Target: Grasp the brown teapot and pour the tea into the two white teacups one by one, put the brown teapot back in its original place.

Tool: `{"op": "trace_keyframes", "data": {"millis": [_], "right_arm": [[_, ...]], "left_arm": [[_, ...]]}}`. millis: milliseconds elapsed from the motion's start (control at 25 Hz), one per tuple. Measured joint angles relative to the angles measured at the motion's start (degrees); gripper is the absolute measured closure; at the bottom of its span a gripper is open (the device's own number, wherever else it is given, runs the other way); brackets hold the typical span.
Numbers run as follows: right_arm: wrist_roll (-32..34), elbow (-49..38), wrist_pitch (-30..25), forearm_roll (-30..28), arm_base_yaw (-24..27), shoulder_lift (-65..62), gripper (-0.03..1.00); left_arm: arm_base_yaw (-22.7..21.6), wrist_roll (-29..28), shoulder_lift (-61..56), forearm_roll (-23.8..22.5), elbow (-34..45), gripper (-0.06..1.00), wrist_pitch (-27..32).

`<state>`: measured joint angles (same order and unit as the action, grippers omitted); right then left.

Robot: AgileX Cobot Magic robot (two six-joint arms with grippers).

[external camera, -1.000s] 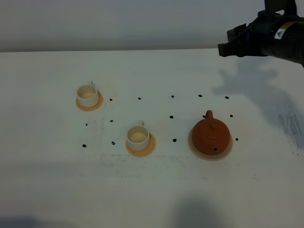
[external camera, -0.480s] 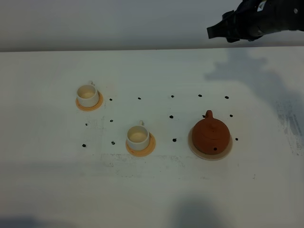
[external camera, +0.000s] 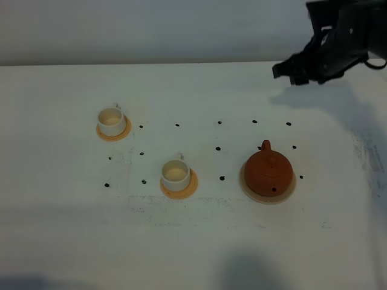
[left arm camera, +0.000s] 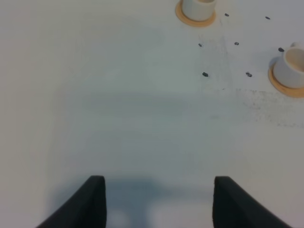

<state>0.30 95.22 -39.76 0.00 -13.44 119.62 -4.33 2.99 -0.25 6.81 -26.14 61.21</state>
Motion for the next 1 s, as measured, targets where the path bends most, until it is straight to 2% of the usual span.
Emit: {"op": "trace_keyframes", "data": {"millis": [240,440,640,1000], "right_arm": [[1.3,0.05,-6.15,0.72,-1.65,0.37,0.53],[2.24,0.3,-10.92,0.66,-6.31,-0.95,0.53],[3.14,0.64,-13.53,0.0,-9.89,-2.06,0.53],[3.32,0.64,-15.72,1.91,-11.18,-3.16,0.53]], "left_arm": [[0.0,0.0,0.0,0.0,0.0,0.47,0.02],[0.0,0.0,0.0,0.0,0.0,0.47,0.02],[0.0,0.0,0.0,0.0,0.0,0.47,0.02],[0.0,0.0,0.0,0.05,0.0,0.47,0.02]]}}
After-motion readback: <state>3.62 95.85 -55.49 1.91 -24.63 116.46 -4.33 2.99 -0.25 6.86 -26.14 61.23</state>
